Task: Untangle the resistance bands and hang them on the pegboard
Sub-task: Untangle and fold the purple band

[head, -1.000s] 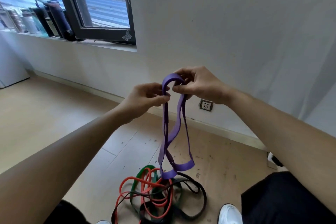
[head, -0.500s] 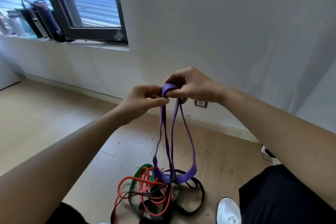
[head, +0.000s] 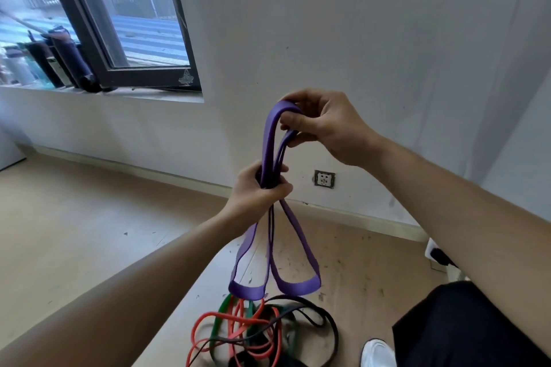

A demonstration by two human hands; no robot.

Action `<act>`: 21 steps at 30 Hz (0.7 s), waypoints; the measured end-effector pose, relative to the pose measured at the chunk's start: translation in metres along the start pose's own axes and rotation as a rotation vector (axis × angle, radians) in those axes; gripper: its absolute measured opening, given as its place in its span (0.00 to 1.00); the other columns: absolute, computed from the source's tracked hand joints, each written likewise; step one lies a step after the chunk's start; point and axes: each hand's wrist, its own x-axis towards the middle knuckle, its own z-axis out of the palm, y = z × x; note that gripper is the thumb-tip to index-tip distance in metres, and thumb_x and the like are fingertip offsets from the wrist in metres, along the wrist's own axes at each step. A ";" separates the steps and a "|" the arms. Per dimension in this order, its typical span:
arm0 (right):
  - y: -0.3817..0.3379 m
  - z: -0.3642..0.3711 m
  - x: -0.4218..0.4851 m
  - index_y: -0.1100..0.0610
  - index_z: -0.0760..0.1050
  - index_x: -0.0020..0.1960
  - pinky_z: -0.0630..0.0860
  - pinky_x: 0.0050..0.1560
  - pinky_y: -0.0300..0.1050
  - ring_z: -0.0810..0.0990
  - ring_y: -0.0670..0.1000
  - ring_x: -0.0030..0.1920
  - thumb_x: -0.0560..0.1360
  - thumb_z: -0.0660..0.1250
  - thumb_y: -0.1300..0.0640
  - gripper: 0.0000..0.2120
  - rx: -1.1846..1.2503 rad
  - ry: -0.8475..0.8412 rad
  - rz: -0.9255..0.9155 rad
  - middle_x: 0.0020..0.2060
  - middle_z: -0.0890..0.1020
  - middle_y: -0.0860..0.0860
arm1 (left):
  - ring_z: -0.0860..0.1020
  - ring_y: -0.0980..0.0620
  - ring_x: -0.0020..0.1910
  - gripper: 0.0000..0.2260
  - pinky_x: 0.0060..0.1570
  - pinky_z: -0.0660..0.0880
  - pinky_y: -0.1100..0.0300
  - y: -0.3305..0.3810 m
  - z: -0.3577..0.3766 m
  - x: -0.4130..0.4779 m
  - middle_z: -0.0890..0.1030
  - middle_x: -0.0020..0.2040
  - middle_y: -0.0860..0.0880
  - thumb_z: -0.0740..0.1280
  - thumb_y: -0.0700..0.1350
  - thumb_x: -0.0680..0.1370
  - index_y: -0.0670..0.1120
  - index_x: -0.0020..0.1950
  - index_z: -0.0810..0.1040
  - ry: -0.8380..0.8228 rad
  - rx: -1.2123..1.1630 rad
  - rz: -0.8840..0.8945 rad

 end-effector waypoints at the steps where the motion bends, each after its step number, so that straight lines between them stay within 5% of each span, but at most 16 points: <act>1: 0.000 -0.005 -0.001 0.63 0.78 0.60 0.85 0.46 0.55 0.84 0.58 0.48 0.76 0.72 0.63 0.14 0.036 0.014 0.014 0.48 0.82 0.62 | 0.84 0.48 0.47 0.12 0.49 0.81 0.59 -0.003 -0.002 0.000 0.84 0.46 0.43 0.75 0.38 0.75 0.47 0.56 0.80 -0.012 0.020 -0.009; 6: 0.002 -0.038 -0.003 0.64 0.75 0.61 0.84 0.44 0.50 0.81 0.57 0.51 0.79 0.67 0.64 0.11 0.253 0.093 0.047 0.50 0.80 0.61 | 0.83 0.49 0.46 0.10 0.50 0.81 0.57 -0.017 -0.015 -0.004 0.83 0.45 0.46 0.76 0.40 0.75 0.44 0.55 0.81 -0.171 0.088 -0.075; 11: 0.036 -0.082 -0.016 0.65 0.75 0.64 0.84 0.51 0.52 0.82 0.58 0.57 0.78 0.66 0.62 0.15 0.295 0.093 0.235 0.53 0.81 0.59 | 0.85 0.44 0.48 0.12 0.52 0.83 0.56 -0.009 -0.033 0.002 0.85 0.48 0.41 0.77 0.40 0.74 0.43 0.56 0.82 -0.098 0.102 -0.081; 13: 0.054 -0.097 -0.026 0.68 0.73 0.67 0.83 0.56 0.56 0.82 0.59 0.59 0.75 0.69 0.60 0.22 0.194 0.050 0.377 0.56 0.82 0.60 | 0.85 0.47 0.46 0.14 0.50 0.81 0.60 -0.004 -0.040 0.005 0.87 0.47 0.44 0.78 0.39 0.72 0.45 0.56 0.83 -0.034 0.063 -0.093; 16: 0.077 -0.101 -0.037 0.64 0.77 0.63 0.81 0.60 0.57 0.83 0.59 0.61 0.75 0.73 0.61 0.18 -0.162 -0.134 0.565 0.59 0.83 0.61 | 0.84 0.48 0.44 0.14 0.48 0.80 0.62 0.002 -0.044 0.007 0.86 0.46 0.45 0.79 0.38 0.71 0.43 0.54 0.83 0.007 0.000 -0.105; 19: 0.085 -0.089 -0.035 0.56 0.80 0.61 0.80 0.62 0.55 0.83 0.59 0.59 0.75 0.76 0.58 0.16 -0.496 -0.353 0.608 0.56 0.85 0.56 | 0.84 0.47 0.45 0.14 0.49 0.80 0.57 0.007 -0.044 0.009 0.86 0.46 0.44 0.79 0.38 0.70 0.43 0.54 0.83 -0.023 0.024 -0.090; 21: 0.078 -0.073 -0.029 0.53 0.78 0.65 0.78 0.65 0.58 0.82 0.55 0.59 0.72 0.78 0.55 0.23 -0.541 -0.411 0.597 0.57 0.84 0.51 | 0.84 0.45 0.45 0.15 0.51 0.82 0.54 0.009 -0.043 0.010 0.86 0.46 0.43 0.80 0.39 0.69 0.43 0.54 0.83 -0.037 0.047 -0.074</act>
